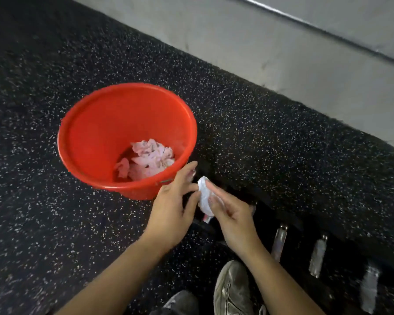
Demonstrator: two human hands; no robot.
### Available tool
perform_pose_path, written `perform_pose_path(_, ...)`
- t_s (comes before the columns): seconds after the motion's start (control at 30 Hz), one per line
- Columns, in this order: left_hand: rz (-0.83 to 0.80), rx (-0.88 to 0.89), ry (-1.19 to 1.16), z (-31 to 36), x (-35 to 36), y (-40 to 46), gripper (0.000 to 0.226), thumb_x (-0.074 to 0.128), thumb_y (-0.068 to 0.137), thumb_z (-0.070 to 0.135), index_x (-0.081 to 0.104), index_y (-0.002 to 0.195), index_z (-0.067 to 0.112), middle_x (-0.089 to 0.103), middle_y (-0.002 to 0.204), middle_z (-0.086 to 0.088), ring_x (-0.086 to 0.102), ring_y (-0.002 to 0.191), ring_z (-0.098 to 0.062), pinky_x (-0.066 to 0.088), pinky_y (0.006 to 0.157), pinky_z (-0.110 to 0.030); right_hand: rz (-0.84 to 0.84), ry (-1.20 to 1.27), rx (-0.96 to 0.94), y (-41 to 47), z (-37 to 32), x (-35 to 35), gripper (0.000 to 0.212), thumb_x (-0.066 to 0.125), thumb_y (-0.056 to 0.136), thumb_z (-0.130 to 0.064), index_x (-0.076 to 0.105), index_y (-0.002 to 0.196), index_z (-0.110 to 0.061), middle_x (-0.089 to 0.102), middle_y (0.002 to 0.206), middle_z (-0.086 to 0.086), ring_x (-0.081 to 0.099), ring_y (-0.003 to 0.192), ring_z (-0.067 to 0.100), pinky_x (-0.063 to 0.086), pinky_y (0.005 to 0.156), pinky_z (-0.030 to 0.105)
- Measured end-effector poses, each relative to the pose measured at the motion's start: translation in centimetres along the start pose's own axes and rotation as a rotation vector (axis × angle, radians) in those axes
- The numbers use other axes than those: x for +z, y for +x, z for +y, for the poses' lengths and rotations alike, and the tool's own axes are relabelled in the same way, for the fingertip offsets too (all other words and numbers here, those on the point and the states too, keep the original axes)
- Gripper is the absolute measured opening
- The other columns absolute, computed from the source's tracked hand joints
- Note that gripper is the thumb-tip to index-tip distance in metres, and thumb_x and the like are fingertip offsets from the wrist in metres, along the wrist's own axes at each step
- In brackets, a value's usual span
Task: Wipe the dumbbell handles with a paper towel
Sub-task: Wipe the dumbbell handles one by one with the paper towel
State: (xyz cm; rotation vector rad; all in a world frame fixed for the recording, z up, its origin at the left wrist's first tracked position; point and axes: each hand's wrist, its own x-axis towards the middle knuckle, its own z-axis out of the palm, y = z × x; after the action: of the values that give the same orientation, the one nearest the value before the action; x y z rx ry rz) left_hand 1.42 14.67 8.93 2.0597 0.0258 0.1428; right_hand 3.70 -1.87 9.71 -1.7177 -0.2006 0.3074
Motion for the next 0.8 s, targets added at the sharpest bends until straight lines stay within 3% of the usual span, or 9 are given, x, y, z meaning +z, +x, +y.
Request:
perform_pose_path(0.1,-0.058,-0.043,-0.002,-3.6,1.2,-0.4,0.064,0.061,0.102,0.014,0.033,0.157,0.031,0.074,0.114,0.023,0.063,0.117,0.002,0.049,0.099,-0.031,-0.062,-0.062,0.048,1.3,3.6,0.3,0.035,0.060,0.100,-0.010,0.065,0.133,-0.020,0.067,0.132,-0.016,0.057,0.128,0.000,0.043,0.104,0.014)
perform_pose_path(0.23,-0.045,-0.053,0.090,-7.8,2.1,-0.8,0.079,0.068,0.097,0.007,0.027,0.156,0.040,0.064,0.128,0.029,0.049,0.115,0.024,0.048,0.095,-0.031,-0.105,-0.163,0.064,3.3,7.5,0.9,0.033,0.062,0.098,-0.003,0.071,0.126,-0.017,0.071,0.125,-0.011,0.063,0.120,-0.001,0.046,0.100,0.014)
perform_pose_path(0.3,-0.024,-0.053,0.182,-10.4,2.5,-1.2,0.079,0.072,0.094,0.011,0.030,0.156,0.034,0.065,0.126,0.028,0.051,0.122,0.013,0.043,0.103,-0.032,-0.063,-0.284,0.036,5.0,9.6,0.6,0.033,0.061,0.098,-0.004,0.071,0.126,-0.018,0.070,0.127,-0.009,0.061,0.121,-0.003,0.045,0.104,0.017)
perform_pose_path(0.4,0.007,-0.096,0.352,-13.7,2.9,-1.9,0.077,0.074,0.091,0.022,0.033,0.156,0.026,0.068,0.132,0.009,0.054,0.128,-0.018,0.033,0.109,-0.033,-0.051,-0.483,-0.001,7.8,12.1,0.3,0.035,0.060,0.100,-0.010,0.067,0.132,-0.021,0.068,0.133,-0.007,0.059,0.125,0.001,0.044,0.110,0.024)
perform_pose_path(0.53,0.012,-0.110,0.427,-15.3,3.5,-2.7,0.079,0.076,0.089,0.020,0.036,0.157,0.022,0.064,0.135,-0.003,0.052,0.127,-0.024,0.035,0.103,-0.037,-0.160,-0.732,-0.035,11.1,14.7,1.3,0.040,0.055,0.101,-0.018,0.059,0.139,-0.033,0.070,0.129,0.002,0.064,0.118,0.018,0.049,0.103,0.036)
perform_pose_path(0.7,0.014,-0.123,0.427,-16.0,3.4,-2.5,0.084,0.077,0.090,0.024,0.029,0.159,0.026,0.060,0.143,-0.004,0.052,0.134,-0.025,0.037,0.109,-0.038,-0.141,-0.889,-0.031,13.9,16.8,3.0,0.041,0.051,0.103,-0.022,0.055,0.143,-0.030,0.070,0.127,0.010,0.066,0.114,0.030,0.052,0.096,0.043)
perform_pose_path(0.8,0.018,-0.110,0.424,-15.8,3.3,-2.4,0.087,0.079,0.088,0.024,0.029,0.159,0.024,0.060,0.144,-0.003,0.055,0.131,-0.025,0.041,0.108,-0.040,-0.209,-0.878,-0.090,13.5,17.3,3.2,0.040,0.051,0.103,-0.021,0.057,0.141,-0.032,0.070,0.121,0.008,0.068,0.104,0.028,0.053,0.090,0.034)
